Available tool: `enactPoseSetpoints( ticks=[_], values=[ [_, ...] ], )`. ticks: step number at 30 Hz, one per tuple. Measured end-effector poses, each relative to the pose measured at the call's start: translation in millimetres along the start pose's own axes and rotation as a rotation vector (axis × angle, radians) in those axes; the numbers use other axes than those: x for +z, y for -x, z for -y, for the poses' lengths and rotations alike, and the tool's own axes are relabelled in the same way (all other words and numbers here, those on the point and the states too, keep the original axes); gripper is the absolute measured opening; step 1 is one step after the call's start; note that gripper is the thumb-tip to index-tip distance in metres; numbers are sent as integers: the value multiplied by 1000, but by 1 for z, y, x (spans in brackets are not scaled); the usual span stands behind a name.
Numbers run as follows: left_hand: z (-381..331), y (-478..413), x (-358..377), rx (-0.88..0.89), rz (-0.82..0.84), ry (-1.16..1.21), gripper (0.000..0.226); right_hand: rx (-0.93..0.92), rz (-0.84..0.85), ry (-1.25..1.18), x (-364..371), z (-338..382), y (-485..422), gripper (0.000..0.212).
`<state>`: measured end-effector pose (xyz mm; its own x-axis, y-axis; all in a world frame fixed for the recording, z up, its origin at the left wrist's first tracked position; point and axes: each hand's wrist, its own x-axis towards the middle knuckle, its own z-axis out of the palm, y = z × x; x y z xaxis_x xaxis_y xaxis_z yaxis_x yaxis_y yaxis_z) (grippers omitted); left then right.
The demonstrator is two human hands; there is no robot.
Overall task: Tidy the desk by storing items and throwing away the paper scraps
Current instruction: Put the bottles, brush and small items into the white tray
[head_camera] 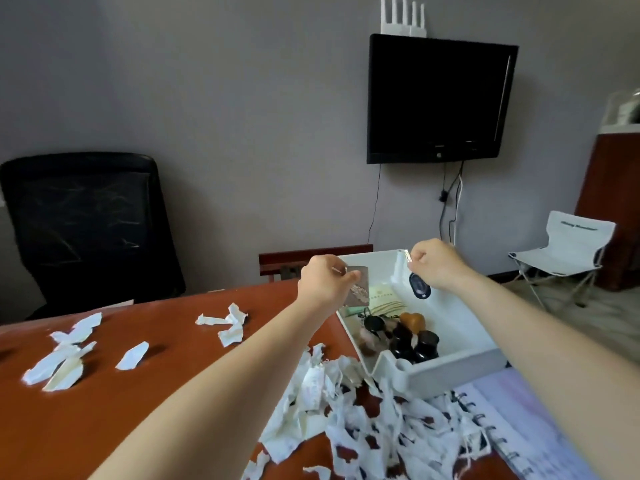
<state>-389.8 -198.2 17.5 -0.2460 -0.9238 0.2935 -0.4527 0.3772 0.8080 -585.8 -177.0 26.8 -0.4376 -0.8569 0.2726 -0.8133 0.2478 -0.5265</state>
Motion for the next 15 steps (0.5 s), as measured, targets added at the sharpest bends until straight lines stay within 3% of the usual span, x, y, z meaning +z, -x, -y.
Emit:
enactPoseSetpoints(
  ticks=[8,15],
  values=[
    [23,-17,43,-10,-8,-52,25,48,180,212,36,-15,-40,19],
    [37,-25,54,2,-39,-41,24,107,195,221,62,-15,-56,35]
  ],
)
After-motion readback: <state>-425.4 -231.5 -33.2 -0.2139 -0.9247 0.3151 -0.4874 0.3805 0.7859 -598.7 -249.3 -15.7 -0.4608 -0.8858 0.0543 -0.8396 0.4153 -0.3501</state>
